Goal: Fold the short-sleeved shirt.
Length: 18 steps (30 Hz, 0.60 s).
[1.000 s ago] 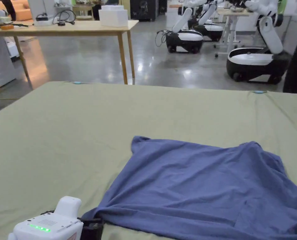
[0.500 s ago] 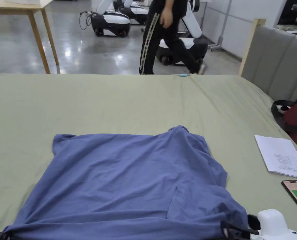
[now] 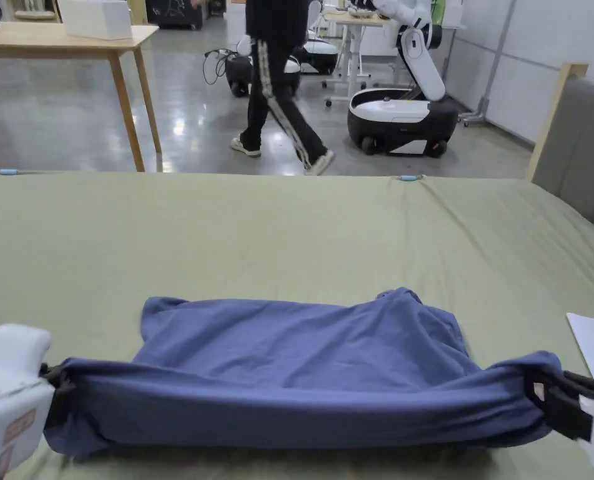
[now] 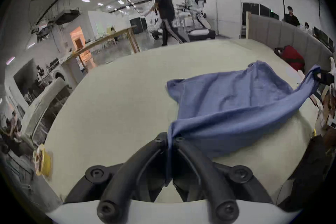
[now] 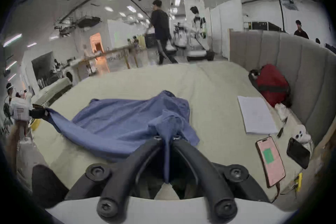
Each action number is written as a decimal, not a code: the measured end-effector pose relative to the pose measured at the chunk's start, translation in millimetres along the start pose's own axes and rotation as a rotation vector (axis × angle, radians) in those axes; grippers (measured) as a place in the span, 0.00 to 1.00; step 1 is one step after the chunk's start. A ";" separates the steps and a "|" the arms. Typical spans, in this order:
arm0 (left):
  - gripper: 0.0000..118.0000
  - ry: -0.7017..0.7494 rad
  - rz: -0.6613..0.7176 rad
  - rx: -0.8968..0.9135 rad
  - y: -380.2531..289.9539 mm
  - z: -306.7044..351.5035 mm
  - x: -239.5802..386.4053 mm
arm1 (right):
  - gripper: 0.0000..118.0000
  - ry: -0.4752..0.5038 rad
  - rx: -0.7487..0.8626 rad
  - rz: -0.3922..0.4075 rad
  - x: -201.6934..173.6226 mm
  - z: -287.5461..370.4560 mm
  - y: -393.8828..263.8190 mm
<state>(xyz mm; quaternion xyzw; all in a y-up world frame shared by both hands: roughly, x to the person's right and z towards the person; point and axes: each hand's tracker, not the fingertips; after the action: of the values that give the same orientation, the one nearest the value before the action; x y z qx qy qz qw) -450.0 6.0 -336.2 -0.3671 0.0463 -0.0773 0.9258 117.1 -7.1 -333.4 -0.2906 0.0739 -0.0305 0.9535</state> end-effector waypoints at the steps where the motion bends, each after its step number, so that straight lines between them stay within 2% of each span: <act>1: 0.02 -0.001 -0.021 -0.057 11.5 -21.0 0.9 | 0.02 -0.029 -0.063 -0.001 2.1 -21.6 8.3; 4: 0.02 -0.032 -0.024 -0.198 24.1 -87.8 7.7 | 0.02 -0.041 -0.177 -0.040 7.5 -84.9 12.1; 7: 0.02 -0.032 -0.017 -0.247 21.0 -119.0 12.4 | 0.02 -0.050 -0.220 -0.016 10.1 -121.3 0.1; 8: 0.05 -0.041 -0.015 -0.241 17.3 -122.5 17.1 | 0.03 -0.053 -0.220 -0.016 10.6 -124.5 -4.2; 9: 0.23 -0.041 -0.006 -0.230 14.9 -120.7 18.1 | 0.14 -0.048 -0.214 -0.021 12.3 -122.8 -7.6; 10: 0.55 -0.040 0.027 -0.180 13.2 -112.4 17.2 | 0.46 -0.042 -0.197 -0.028 12.7 -119.0 -11.0; 11: 0.88 -0.042 0.062 -0.144 10.4 -103.5 15.7 | 0.83 -0.058 -0.176 -0.026 11.0 -112.5 -13.2; 12: 1.00 -0.056 0.093 -0.109 6.2 -92.3 13.1 | 0.98 -0.098 -0.160 0.003 7.4 -103.8 -15.0; 15: 0.97 -0.043 0.165 0.125 -16.7 -31.3 19.7 | 0.94 -0.038 -0.009 0.069 -10.8 -50.6 -23.4; 17: 0.97 -0.020 0.187 0.201 -38.4 1.5 18.1 | 0.93 -0.047 0.112 0.097 -25.4 -14.6 -34.0; 18: 0.97 -0.016 0.184 0.269 -53.2 19.6 23.5 | 0.88 -0.042 0.171 0.115 -32.4 3.1 -40.9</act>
<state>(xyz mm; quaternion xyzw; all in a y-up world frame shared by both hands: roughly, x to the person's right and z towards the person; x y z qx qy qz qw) -429.9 -23.2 -286.1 -0.2344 0.0616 0.0052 0.9702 84.9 -36.1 -303.9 -0.2039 0.0678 0.0243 0.9763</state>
